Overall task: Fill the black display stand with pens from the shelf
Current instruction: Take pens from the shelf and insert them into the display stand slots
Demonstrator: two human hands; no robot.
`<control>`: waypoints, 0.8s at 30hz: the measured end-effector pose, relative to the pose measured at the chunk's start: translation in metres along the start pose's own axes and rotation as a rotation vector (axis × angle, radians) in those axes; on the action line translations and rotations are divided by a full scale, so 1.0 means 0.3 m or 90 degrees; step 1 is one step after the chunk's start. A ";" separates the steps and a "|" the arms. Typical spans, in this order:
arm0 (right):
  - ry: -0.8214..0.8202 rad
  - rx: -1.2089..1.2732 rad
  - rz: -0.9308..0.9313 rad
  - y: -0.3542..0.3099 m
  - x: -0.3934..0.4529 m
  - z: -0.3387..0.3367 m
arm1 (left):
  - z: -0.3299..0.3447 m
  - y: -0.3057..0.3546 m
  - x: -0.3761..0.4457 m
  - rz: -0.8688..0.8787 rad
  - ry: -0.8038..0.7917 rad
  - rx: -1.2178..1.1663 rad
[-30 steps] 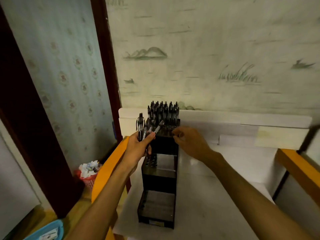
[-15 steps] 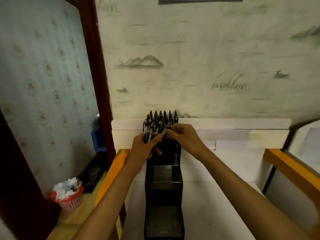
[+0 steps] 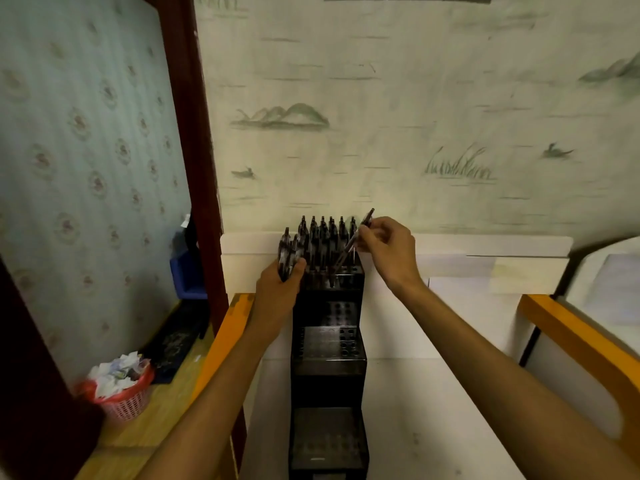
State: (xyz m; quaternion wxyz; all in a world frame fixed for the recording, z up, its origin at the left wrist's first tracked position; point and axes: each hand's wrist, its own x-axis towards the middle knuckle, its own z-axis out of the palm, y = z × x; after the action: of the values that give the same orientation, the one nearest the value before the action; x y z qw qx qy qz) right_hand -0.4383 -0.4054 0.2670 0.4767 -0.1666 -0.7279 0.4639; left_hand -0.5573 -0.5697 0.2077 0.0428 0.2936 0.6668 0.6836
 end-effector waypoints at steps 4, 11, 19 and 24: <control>-0.012 -0.094 -0.058 -0.006 0.017 0.028 | -0.003 0.002 0.012 -0.051 -0.023 -0.069; -0.005 -0.188 -0.131 -0.032 0.042 0.054 | -0.027 0.014 0.014 -0.060 -0.014 -0.119; -0.039 -0.327 -0.155 -0.019 0.052 0.097 | -0.043 0.047 -0.003 0.017 -0.035 -0.119; -0.091 -0.385 -0.104 0.014 0.047 0.102 | -0.040 0.048 -0.003 -0.017 -0.030 -0.130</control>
State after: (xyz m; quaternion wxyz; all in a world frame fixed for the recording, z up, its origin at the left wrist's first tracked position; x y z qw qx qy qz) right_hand -0.4719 -0.4095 0.2676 0.3890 -0.2087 -0.8755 0.1968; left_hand -0.5572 -0.5824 0.2217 0.0975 0.2949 0.5962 0.7403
